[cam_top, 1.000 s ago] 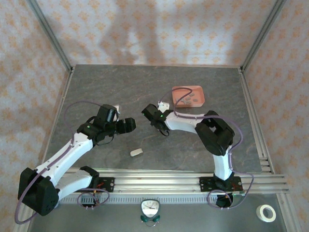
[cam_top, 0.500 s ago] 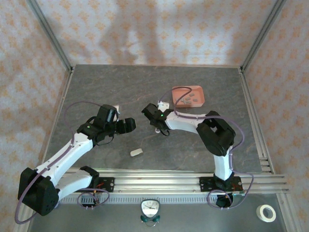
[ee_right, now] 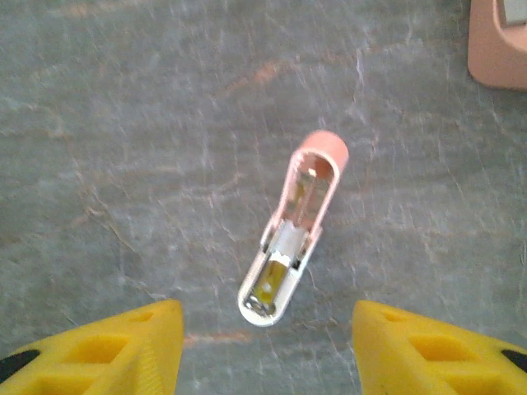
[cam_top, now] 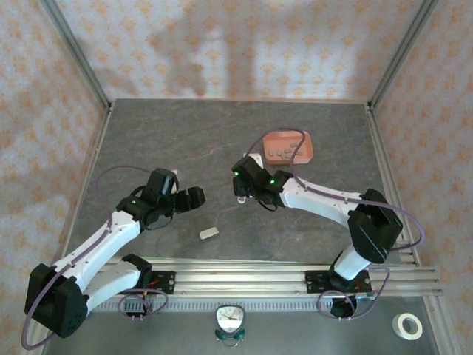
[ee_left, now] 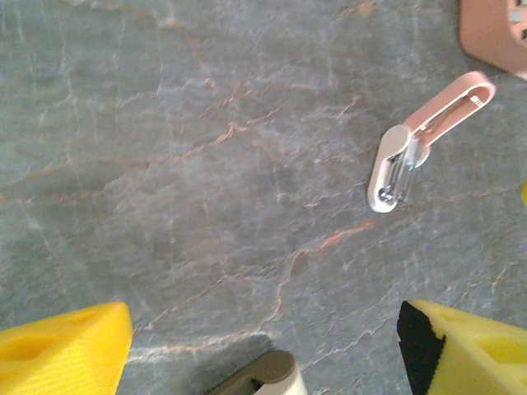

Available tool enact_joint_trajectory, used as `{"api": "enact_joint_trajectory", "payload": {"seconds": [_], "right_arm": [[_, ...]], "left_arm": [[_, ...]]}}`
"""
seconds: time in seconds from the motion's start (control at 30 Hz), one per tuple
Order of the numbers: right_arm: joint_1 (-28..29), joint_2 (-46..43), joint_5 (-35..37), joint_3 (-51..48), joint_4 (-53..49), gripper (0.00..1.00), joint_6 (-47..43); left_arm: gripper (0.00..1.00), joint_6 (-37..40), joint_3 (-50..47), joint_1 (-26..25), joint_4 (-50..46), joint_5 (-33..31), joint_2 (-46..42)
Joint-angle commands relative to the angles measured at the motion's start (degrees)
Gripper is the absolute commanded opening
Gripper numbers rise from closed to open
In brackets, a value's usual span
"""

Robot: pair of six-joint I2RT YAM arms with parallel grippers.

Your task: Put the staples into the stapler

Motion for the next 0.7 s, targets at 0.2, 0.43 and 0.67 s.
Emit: {"api": "enact_joint_trajectory", "payload": {"seconds": [0.2, 0.43, 0.67], "right_arm": [[-2.4, 6.5, -1.4, 6.1, -8.4, 0.64, 15.3], [-3.8, 14.0, -0.4, 11.7, -10.2, 0.69, 16.5], [-4.8, 18.6, -0.5, 15.1, -10.6, 0.68, 14.4]], "left_arm": [[0.85, -3.6, -2.5, 0.4, 5.0, 1.6, -0.2], [0.85, -3.2, -2.6, 0.4, 6.1, 2.5, 1.4], [0.85, -2.6, -2.4, 0.5, 6.7, 3.3, 2.9]]}}
